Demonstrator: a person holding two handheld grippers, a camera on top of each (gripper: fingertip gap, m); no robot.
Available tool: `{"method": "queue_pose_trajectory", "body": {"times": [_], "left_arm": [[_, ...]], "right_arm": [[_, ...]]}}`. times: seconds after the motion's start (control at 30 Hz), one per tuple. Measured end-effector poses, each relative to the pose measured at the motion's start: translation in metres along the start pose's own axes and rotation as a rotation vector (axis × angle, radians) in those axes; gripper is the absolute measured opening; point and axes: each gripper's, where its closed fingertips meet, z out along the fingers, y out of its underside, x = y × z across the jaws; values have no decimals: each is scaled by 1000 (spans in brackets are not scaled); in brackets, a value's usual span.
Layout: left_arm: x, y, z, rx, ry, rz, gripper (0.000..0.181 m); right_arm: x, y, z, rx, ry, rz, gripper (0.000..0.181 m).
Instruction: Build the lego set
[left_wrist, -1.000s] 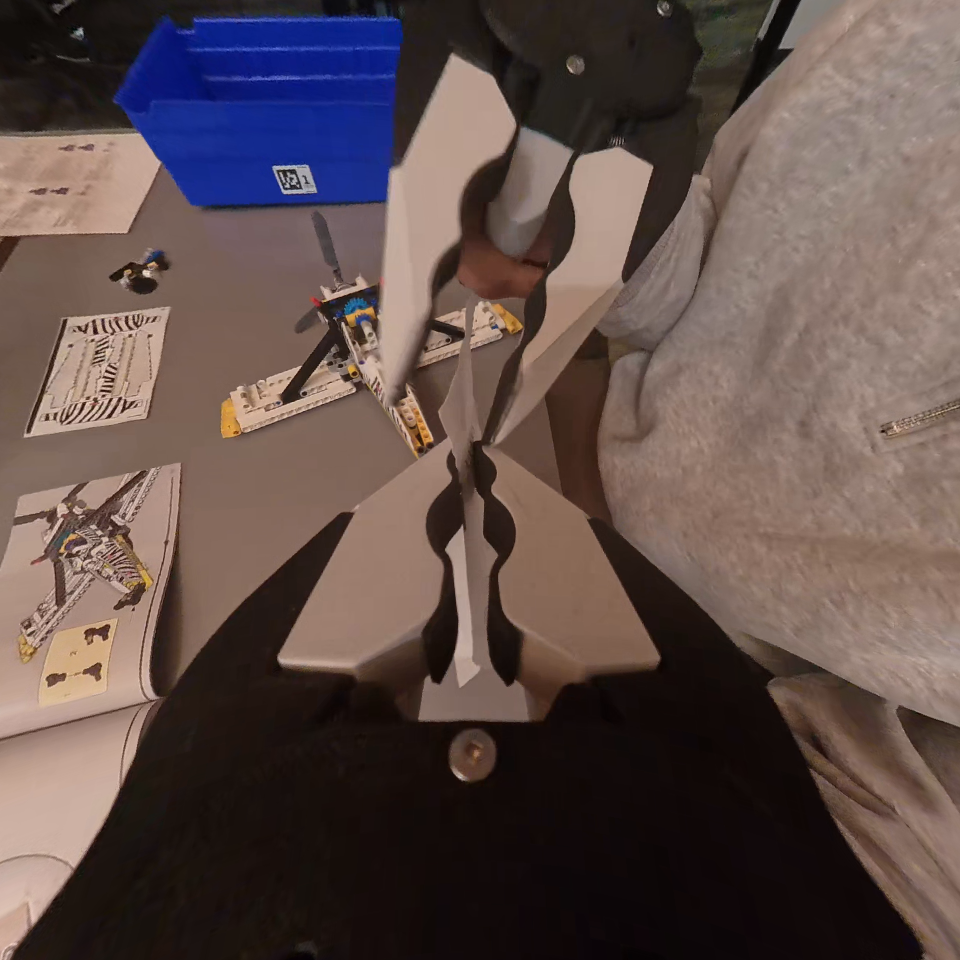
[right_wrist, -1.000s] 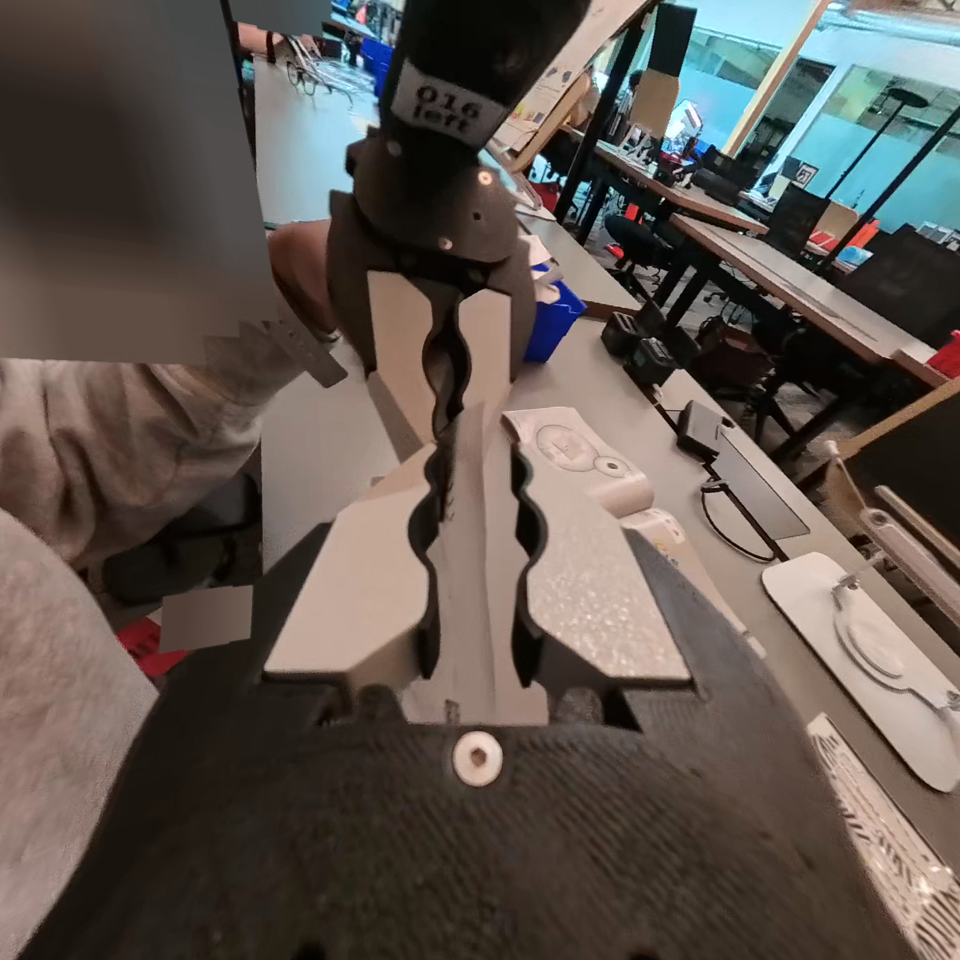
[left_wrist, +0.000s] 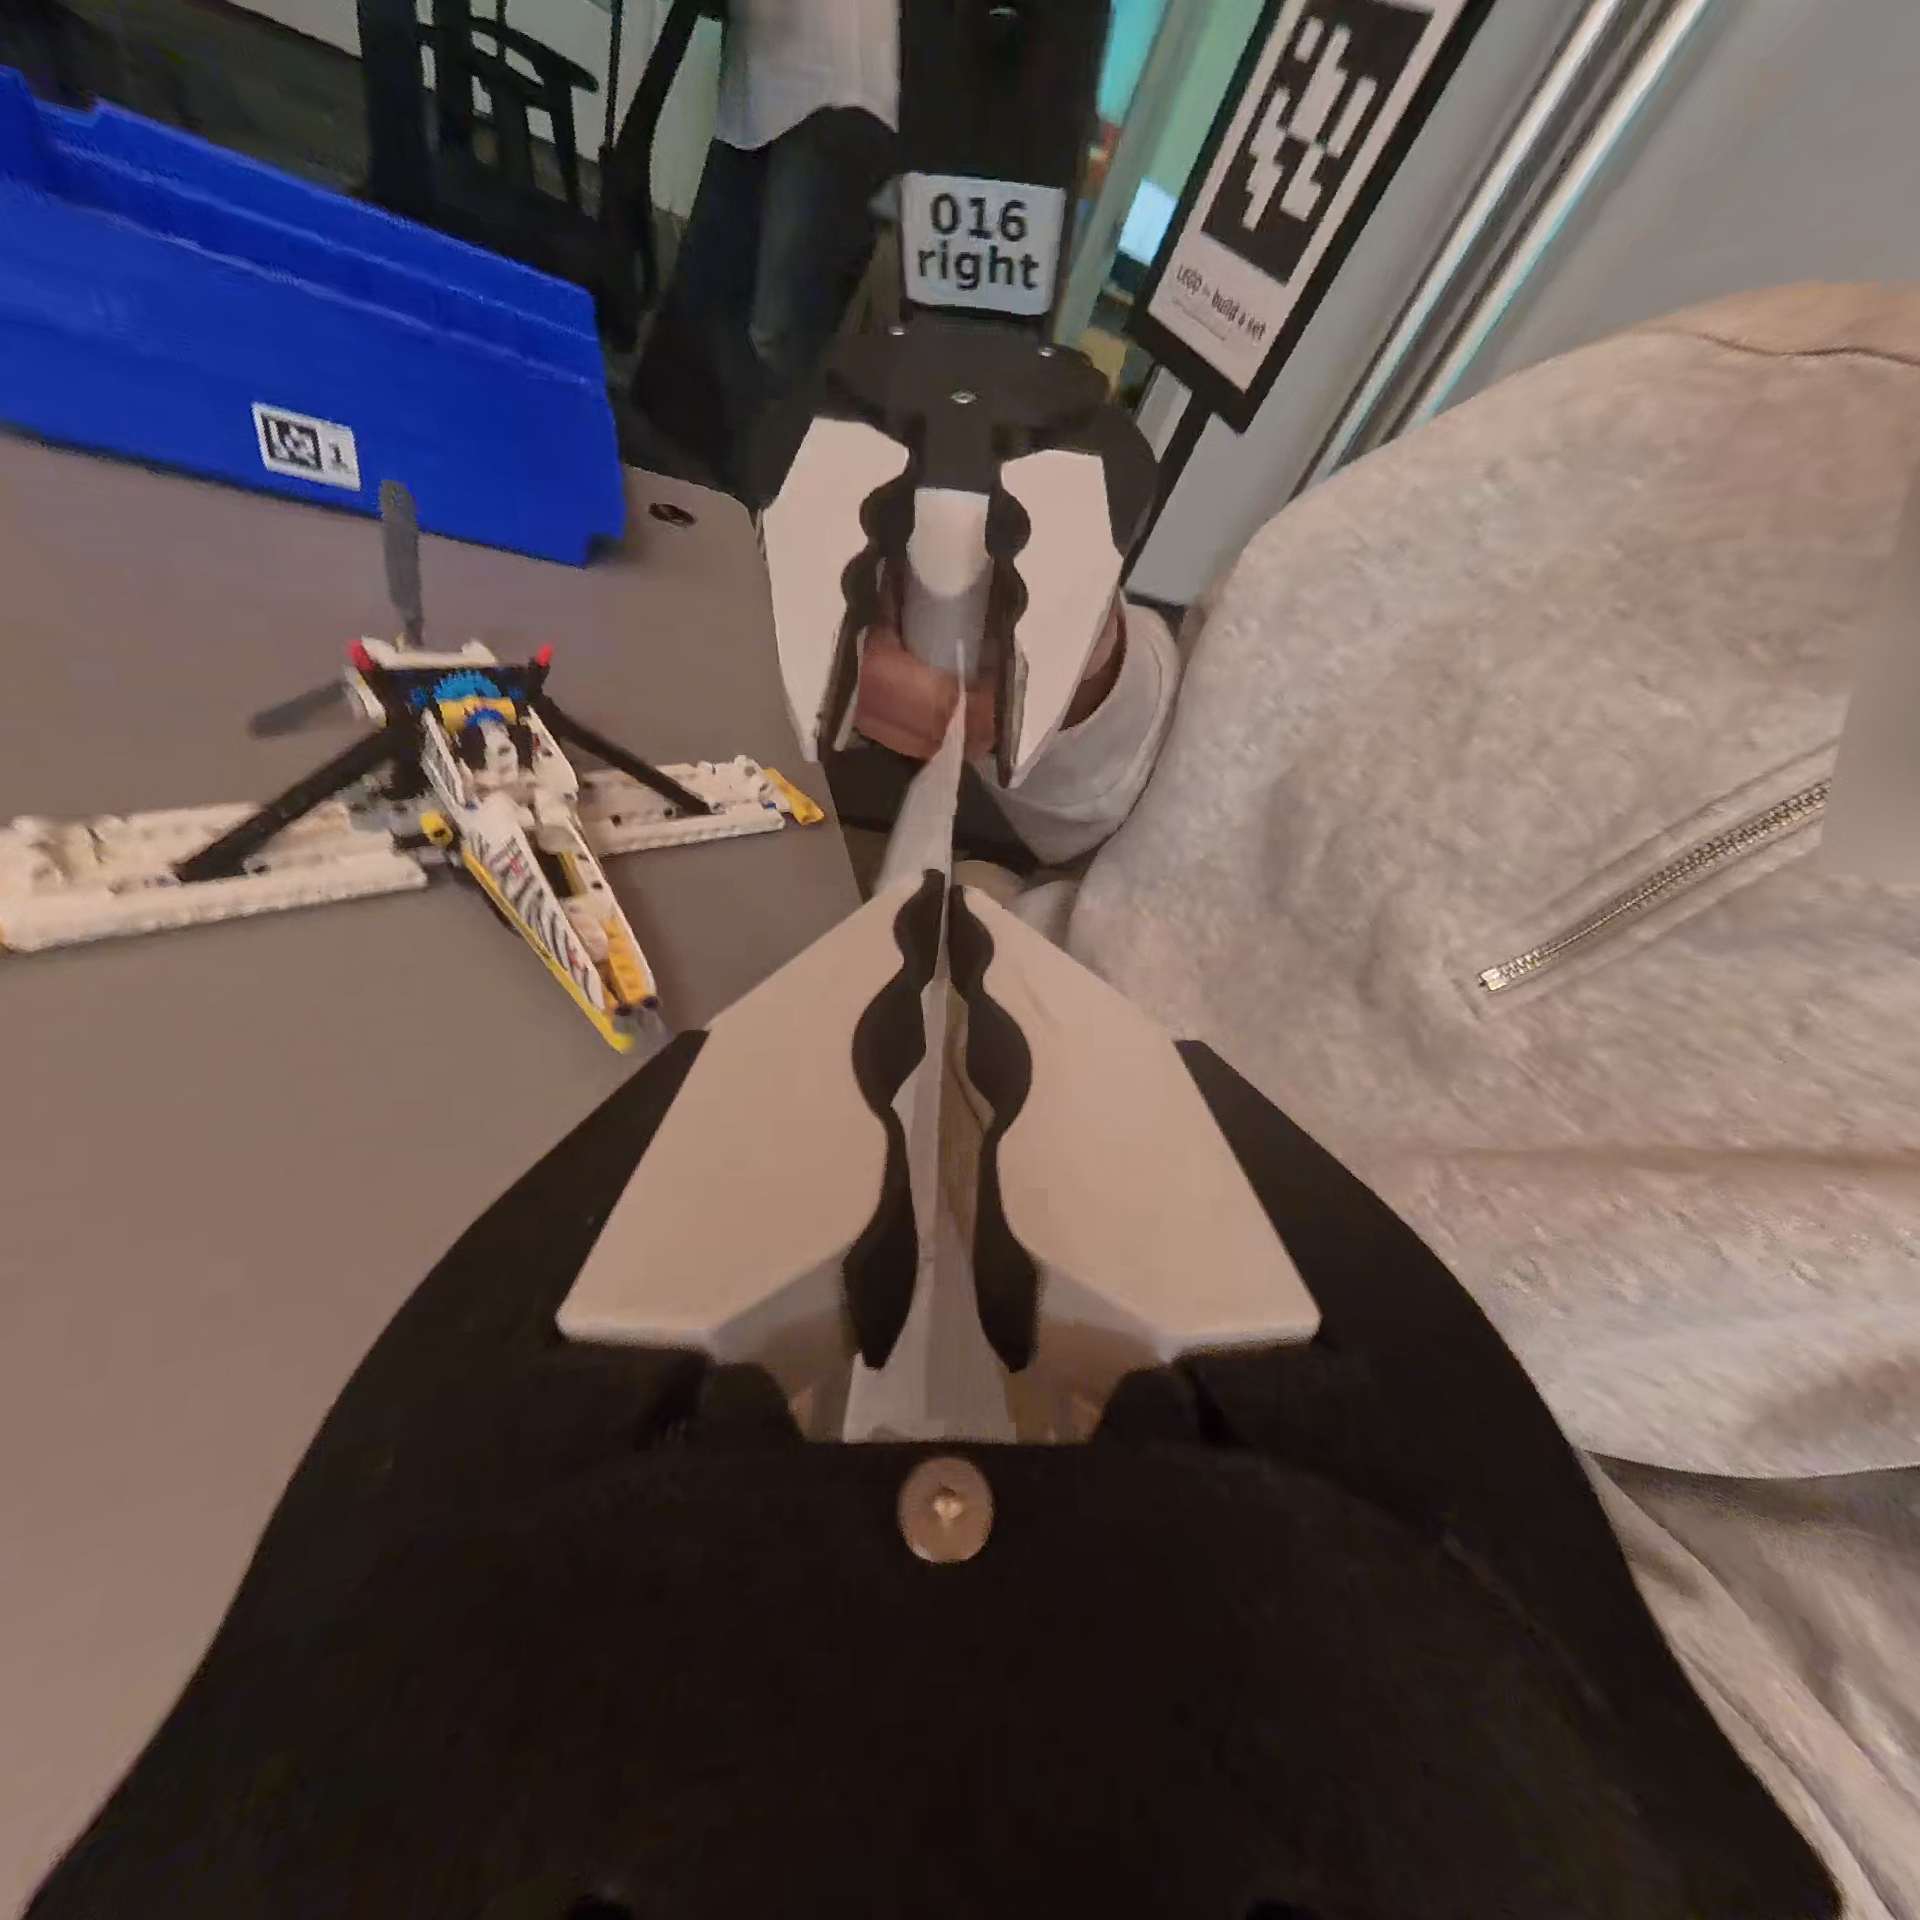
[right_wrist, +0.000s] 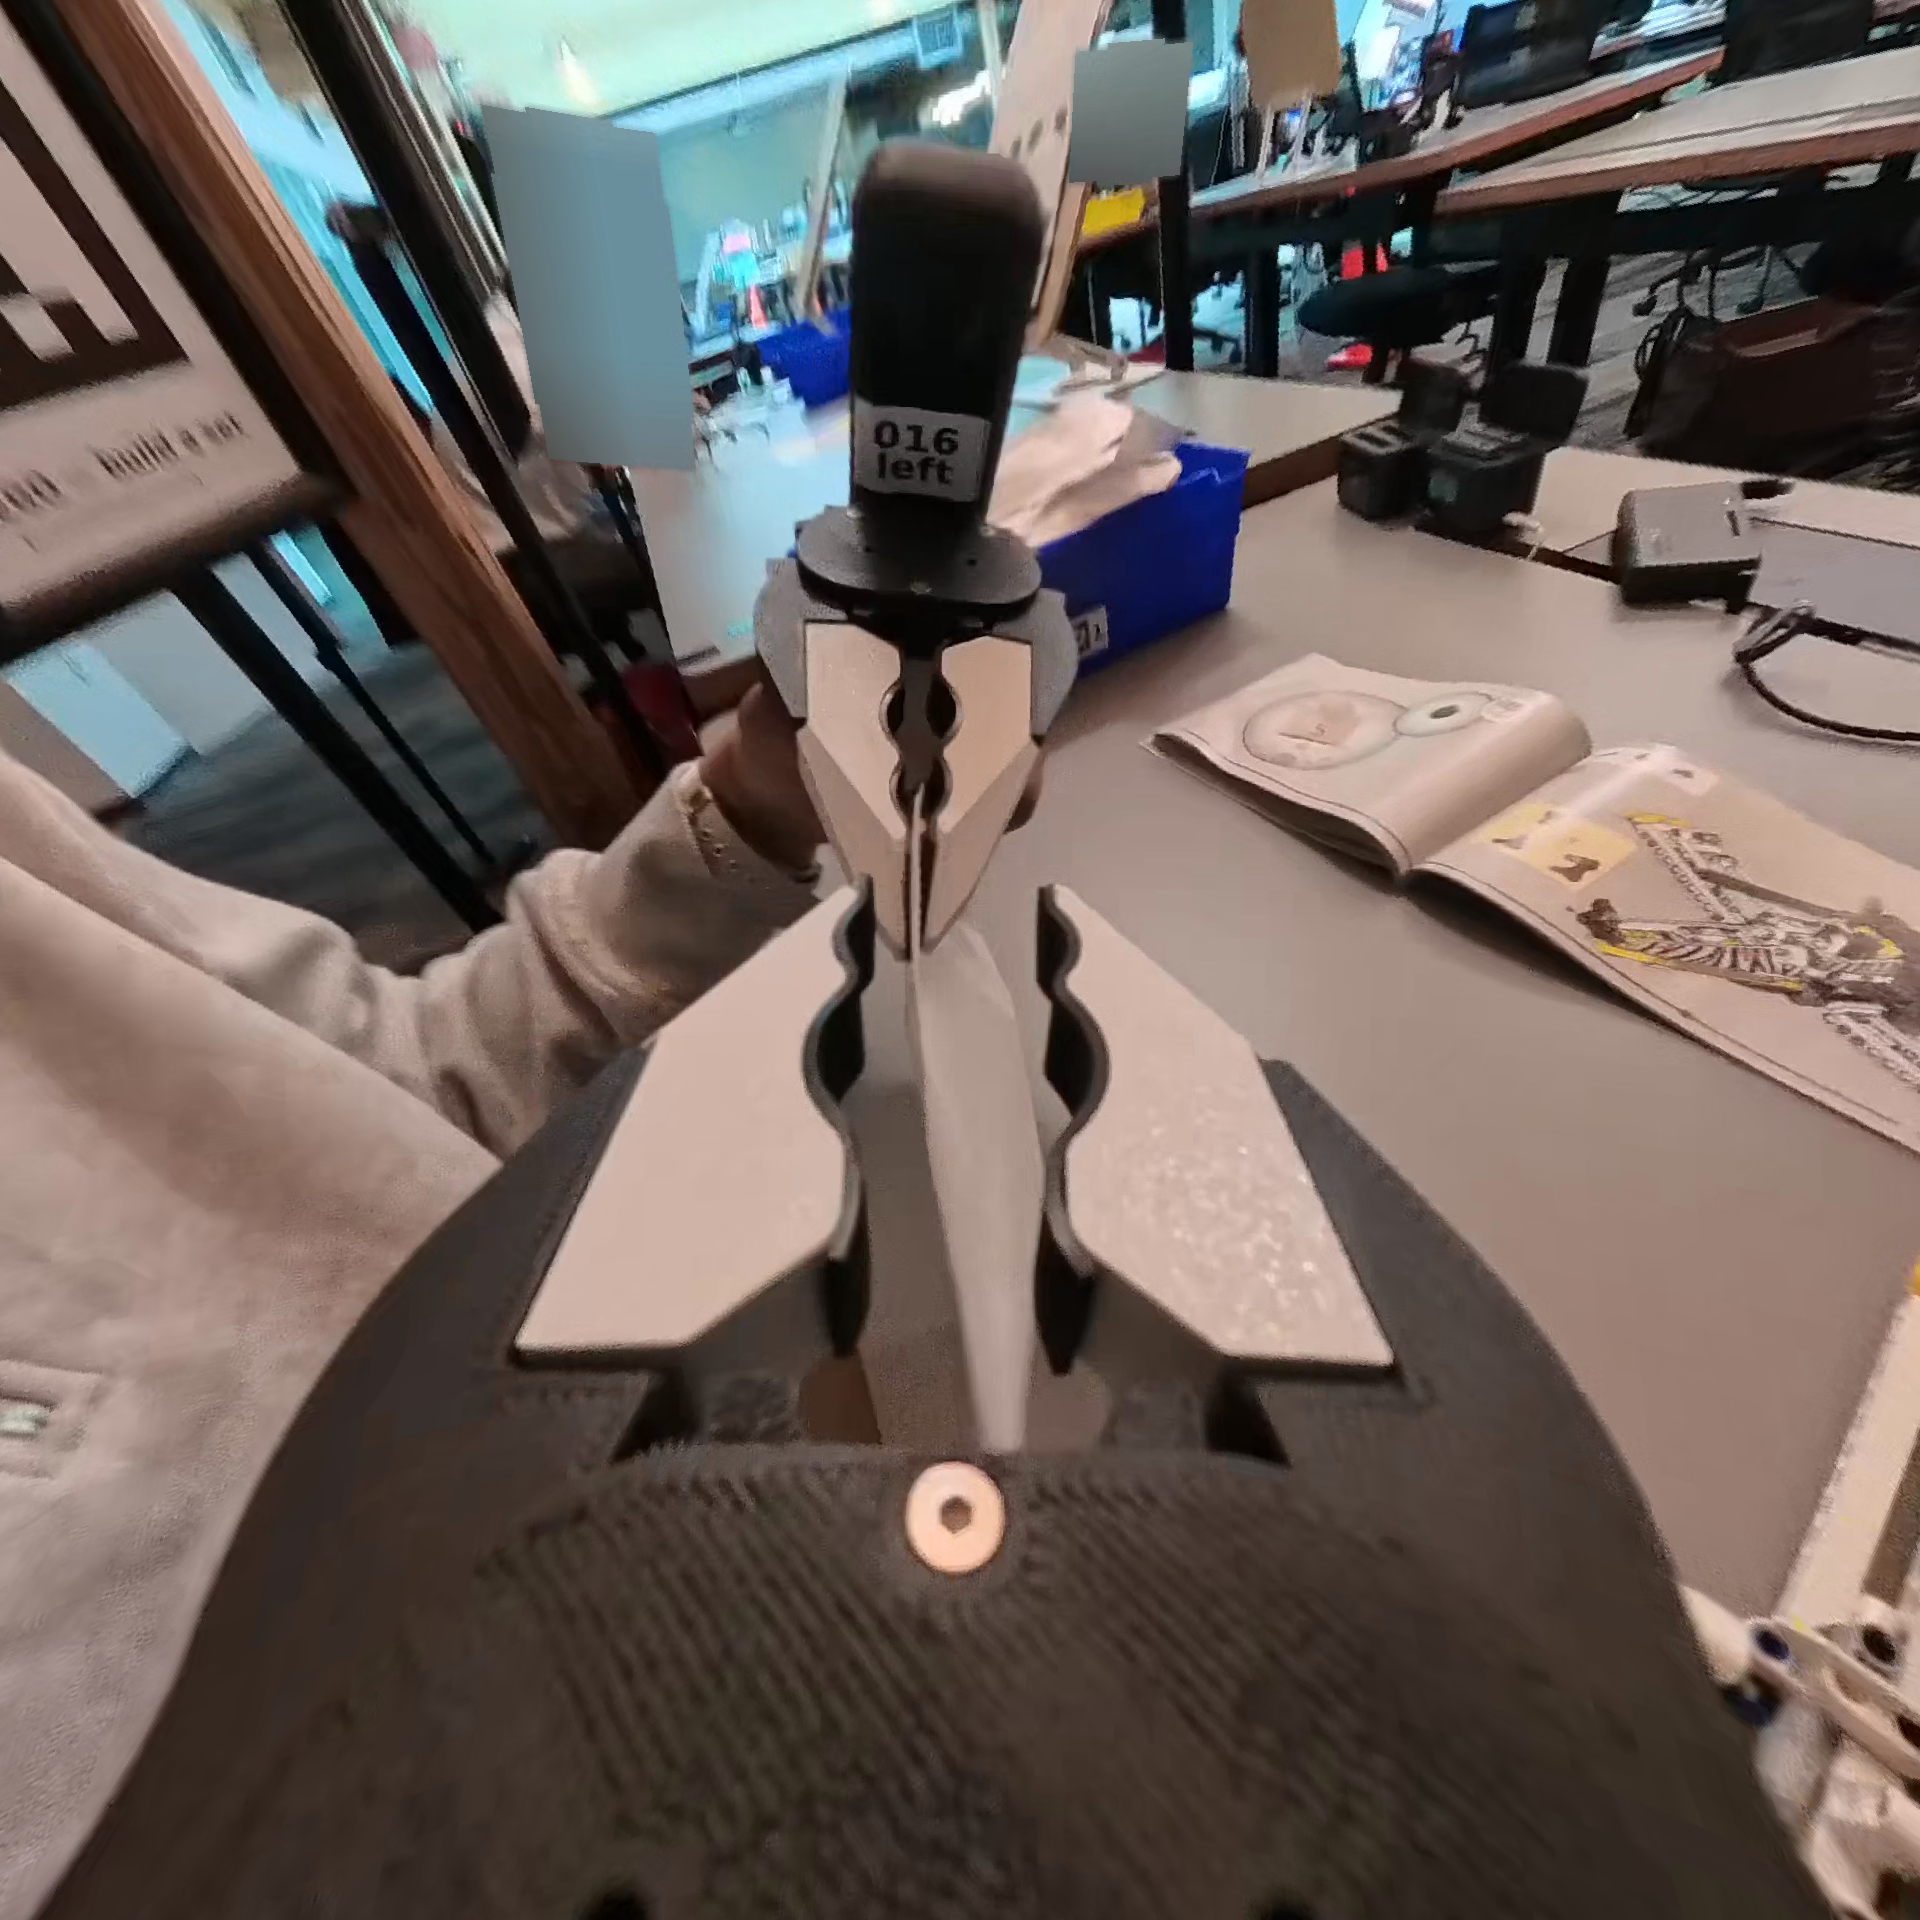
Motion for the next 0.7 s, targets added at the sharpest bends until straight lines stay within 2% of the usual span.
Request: {"method": "queue_pose_trajectory", "body": {"times": [0.1, 0.23, 0.4, 0.57, 0.63, 0.7], "left_arm": [[-2, 16, -4, 19, -9, -56, 0], [10, 13, -6, -21, 1, -33, 0], [15, 18, -3, -51, 29, -36, 0], [22, 14, -6, -31, 52, -3, 0], [22, 12, -7, -17, 55, -2, 0], [23, 10, -9, -3, 64, -1, 0]], "right_arm": [[-4, 16, 16, -88, -34, -38, 29], [-12, 11, 23, -115, -103, -37, 28], [-14, -2, 25, -91, -102, -74, 0], [-20, -8, 28, -65, -137, -31, 2], [-25, -6, 31, -92, -176, 9, 20], [-26, 2, 36, -150, -185, 22, 24]]}}
